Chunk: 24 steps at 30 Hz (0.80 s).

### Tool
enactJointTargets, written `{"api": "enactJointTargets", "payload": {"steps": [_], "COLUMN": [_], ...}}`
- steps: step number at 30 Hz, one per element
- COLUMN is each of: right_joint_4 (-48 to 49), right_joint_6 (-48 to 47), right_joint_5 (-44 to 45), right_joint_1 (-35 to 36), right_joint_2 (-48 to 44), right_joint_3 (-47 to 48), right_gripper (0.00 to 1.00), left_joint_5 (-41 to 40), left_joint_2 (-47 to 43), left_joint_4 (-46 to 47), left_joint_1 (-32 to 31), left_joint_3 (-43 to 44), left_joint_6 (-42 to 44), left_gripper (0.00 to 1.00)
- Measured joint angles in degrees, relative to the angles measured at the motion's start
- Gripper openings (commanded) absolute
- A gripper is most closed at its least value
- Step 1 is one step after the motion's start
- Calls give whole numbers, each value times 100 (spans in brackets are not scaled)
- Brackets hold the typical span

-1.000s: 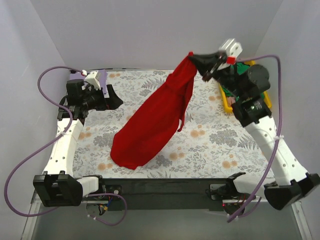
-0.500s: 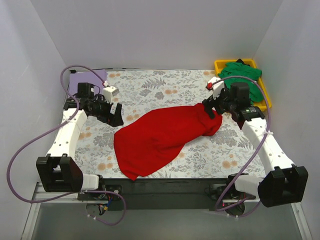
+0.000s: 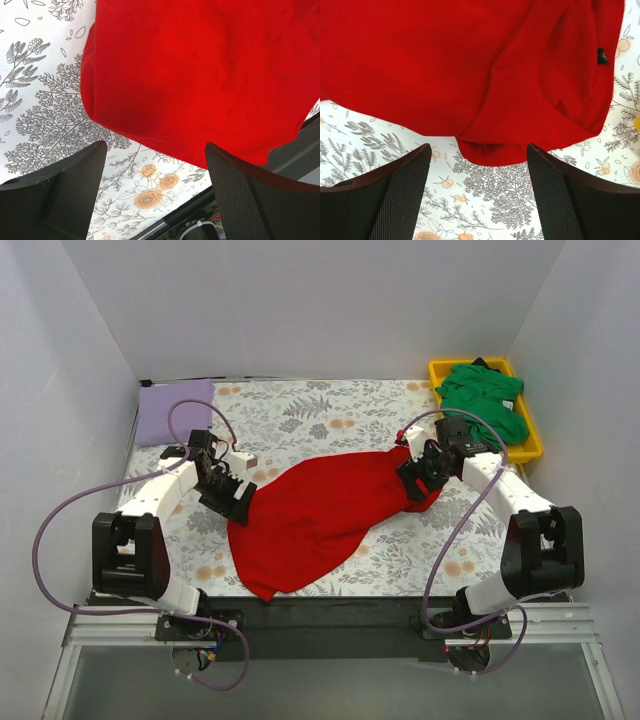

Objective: Fold and stack the t-shirts
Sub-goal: Flatten the tshirt out

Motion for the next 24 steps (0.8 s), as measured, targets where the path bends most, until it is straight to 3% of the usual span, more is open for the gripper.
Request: {"api": "enactJointTargets", "payload": {"steps": [10,11,14,15,18,24], "right_joint_4": [-166,-168,-238,-258,-356,-603], "right_joint_6": [-151,-166,-232,-249,-258,-210], "right_joint_5": [302,369,509,527,490,278], "right_joint_1": [-70,-70,-92,-101,-127,-140], "right_joint_2": [855,960,1290,1414,1703,2020], "right_joint_3": [380,385,391,393,474,1226], "right_gripper": [79,78,73,70,65,59], "left_joint_5": [-437,-527,-866,-1029,-1495,-1569], "left_joint_2": [-234,-238,-201,-122,369,1794], "left_joint_4": [153,188,356,446,859,752], "left_joint_1": [-750,-833,-955,-975,-940,-181], "left_joint_3": [-671,-769,-946,-955,-896,710], "left_joint_6": [28,4,-72,-103,-146,-166], "left_gripper": [77,73,46,29,2,0]}}
